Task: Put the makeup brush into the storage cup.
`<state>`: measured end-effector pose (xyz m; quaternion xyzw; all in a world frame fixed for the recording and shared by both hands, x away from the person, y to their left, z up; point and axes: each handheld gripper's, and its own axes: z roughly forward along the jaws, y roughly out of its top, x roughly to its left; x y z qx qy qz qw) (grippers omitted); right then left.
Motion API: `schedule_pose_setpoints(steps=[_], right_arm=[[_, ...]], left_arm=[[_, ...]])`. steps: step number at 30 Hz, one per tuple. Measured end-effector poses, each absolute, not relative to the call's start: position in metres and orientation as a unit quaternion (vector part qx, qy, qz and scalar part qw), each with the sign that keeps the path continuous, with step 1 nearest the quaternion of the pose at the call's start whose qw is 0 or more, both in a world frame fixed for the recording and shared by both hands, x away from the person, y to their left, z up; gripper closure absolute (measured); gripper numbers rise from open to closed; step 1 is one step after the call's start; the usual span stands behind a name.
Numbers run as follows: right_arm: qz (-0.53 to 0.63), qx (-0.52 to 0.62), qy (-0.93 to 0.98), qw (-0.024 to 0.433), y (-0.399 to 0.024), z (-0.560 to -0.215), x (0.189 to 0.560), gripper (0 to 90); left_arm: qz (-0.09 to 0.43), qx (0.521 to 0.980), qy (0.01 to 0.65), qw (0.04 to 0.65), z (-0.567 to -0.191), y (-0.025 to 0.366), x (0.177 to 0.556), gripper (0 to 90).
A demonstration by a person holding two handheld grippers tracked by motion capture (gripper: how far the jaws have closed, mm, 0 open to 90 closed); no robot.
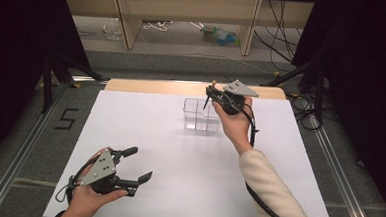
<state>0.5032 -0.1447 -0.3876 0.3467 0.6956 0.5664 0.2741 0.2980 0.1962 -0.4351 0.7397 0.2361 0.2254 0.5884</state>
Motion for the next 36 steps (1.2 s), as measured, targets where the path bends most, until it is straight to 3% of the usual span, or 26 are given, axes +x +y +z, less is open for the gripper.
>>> schedule_pose_setpoints(steps=[36], right_arm=[[0.558, 0.350, 0.698, 0.281, -0.1448, -0.3968, 0.5071, 83.7]], left_arm=[[0.225, 0.742, 0.236, 0.586, -0.4348, 0.1962, 0.2976, 14.3]])
